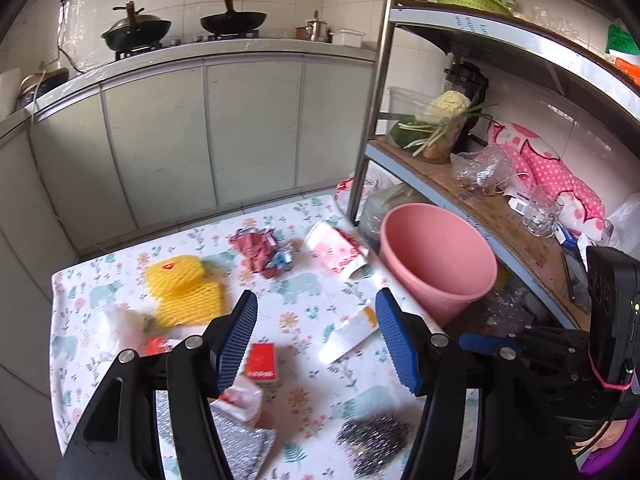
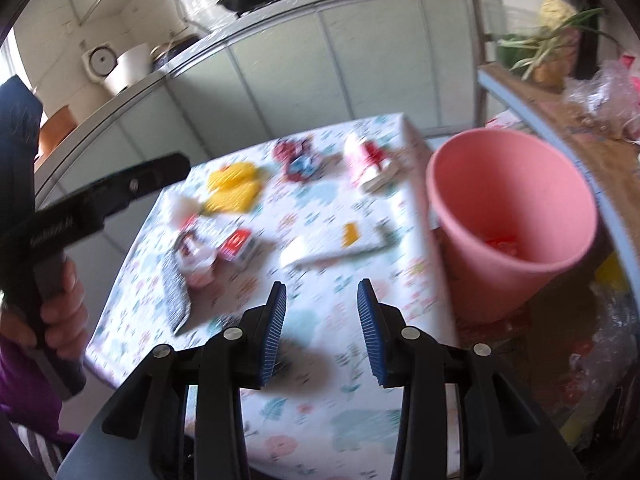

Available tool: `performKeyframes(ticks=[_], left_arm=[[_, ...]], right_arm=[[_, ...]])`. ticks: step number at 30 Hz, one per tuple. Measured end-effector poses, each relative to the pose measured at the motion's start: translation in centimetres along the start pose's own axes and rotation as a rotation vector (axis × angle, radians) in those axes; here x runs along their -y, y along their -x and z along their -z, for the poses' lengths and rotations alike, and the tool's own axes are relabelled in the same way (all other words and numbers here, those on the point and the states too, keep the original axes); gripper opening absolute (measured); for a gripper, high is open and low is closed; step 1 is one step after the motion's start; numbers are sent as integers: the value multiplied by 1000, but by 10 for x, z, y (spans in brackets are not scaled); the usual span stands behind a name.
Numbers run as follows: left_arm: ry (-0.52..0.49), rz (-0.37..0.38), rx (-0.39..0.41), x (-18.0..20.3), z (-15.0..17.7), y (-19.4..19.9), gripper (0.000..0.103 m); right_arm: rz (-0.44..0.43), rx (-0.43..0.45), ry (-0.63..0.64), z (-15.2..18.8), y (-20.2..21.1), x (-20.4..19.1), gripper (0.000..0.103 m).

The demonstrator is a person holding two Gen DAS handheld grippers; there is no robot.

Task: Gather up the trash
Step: 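Move both grippers back to the table and grasp the steel wool with the right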

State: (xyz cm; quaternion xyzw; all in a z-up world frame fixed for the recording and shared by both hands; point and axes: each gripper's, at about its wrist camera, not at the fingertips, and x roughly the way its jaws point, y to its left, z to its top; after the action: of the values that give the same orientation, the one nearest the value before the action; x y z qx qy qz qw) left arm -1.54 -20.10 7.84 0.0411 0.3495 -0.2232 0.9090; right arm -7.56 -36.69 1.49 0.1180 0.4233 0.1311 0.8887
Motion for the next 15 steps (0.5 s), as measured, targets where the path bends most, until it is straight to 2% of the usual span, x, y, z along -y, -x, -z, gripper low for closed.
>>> performKeyframes(ticks=[3, 5, 15], left_arm=[[17, -32, -1, -17, 8, 8, 61], [29, -55, -5, -30, 14, 14, 61], [116, -126, -20, -80, 37, 32, 61]], right_arm=[[-39, -31, 14, 8, -6, -11, 39], [-65, -45, 20, 11, -8, -15, 46], [-141, -105, 12, 18, -26, -27, 50]])
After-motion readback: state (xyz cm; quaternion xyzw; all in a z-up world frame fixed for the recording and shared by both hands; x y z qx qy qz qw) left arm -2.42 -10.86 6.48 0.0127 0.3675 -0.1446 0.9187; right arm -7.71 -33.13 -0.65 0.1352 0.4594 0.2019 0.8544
